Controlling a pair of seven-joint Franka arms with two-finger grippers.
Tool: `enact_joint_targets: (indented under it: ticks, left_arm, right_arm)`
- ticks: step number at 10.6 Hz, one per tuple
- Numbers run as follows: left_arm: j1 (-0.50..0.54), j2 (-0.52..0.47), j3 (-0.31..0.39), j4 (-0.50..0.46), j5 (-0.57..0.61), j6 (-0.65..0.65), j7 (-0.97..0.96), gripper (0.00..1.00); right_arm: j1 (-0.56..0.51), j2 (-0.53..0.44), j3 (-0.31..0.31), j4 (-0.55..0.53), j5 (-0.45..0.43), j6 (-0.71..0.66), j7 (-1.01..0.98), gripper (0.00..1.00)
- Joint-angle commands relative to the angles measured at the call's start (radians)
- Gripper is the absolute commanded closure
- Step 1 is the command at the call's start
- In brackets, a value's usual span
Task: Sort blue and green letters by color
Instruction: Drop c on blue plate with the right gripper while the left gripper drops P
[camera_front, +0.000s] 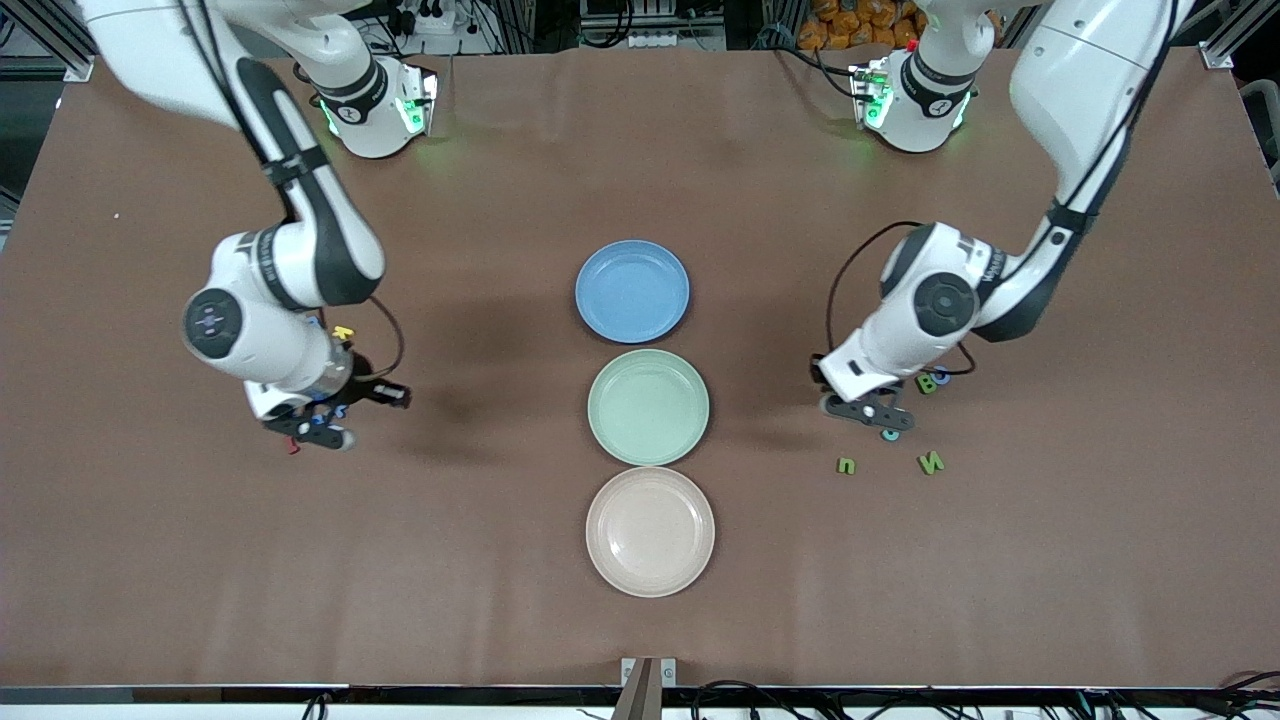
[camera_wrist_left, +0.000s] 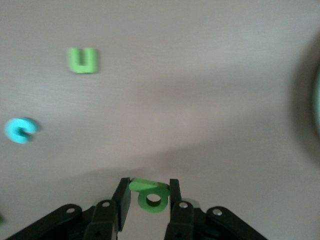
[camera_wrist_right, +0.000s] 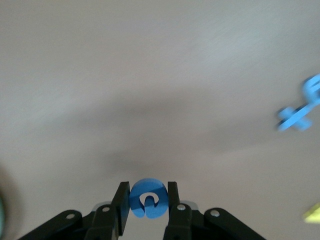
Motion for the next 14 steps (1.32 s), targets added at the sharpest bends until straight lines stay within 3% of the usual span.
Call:
enact_joint_targets:
  ticks: [1,5,9,10,11,12,14]
  left_arm:
    - [-0.056,-0.004,-0.054,0.030,0.011,-0.029,-0.224,1.00]
    - [-0.148,0.036,-0.058,0.093,-0.011,-0.029,-0.387,1.00]
    - [-0.258,0.169,-0.055,0.263,-0.029,-0.029,-0.518,1.00]
    - [-0.268,0.206,-0.055,0.297,-0.019,-0.029,-0.513,1.00]
    - [-0.302,0.241,-0.047,0.338,-0.019,-0.025,-0.513,1.00]
    - [-0.337,0.270,-0.016,0.383,-0.020,-0.022,-0.516,1.00]
    - [-0.423,0.310,0.057,0.457,-0.034,-0.022,-0.521,1.00]
  right_arm:
    - [0.184,-0.034,-0.008,-0.019,0.023,-0.018,0.111,0.87]
    - [0.428,0.034,-0.005,0.042,0.022,-0.001,0.217,0.87]
    - [0.581,0.151,0.003,0.120,0.012,0.002,0.349,0.85]
    - [0.602,0.168,0.003,0.132,0.014,0.000,0.364,0.72]
    - [0.605,0.168,0.003,0.131,0.014,-0.001,0.389,0.06]
    - [0.603,0.165,0.003,0.131,0.014,-0.011,0.382,0.00]
    - [0.599,0.151,0.003,0.129,0.011,-0.030,0.369,0.00]
